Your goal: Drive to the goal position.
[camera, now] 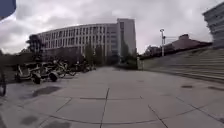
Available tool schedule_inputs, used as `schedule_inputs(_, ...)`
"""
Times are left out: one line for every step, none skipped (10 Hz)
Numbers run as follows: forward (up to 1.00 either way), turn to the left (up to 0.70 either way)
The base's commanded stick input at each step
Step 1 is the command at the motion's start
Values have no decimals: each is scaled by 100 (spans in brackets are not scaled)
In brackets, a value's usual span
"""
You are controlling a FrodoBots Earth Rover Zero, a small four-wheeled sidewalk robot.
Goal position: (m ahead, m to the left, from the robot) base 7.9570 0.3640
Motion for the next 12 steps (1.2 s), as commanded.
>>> schedule_inputs(70,0)
schedule_inputs(70,0)
schedule_inputs(70,0)
schedule_inputs(70,0)
schedule_inputs(70,0)
schedule_inputs(70,0)
schedule_inputs(70,0)
schedule_inputs(70,0)
schedule_inputs(70,0)
schedule_inputs(70,0)
schedule_inputs(70,0)
schedule_inputs(70,0)
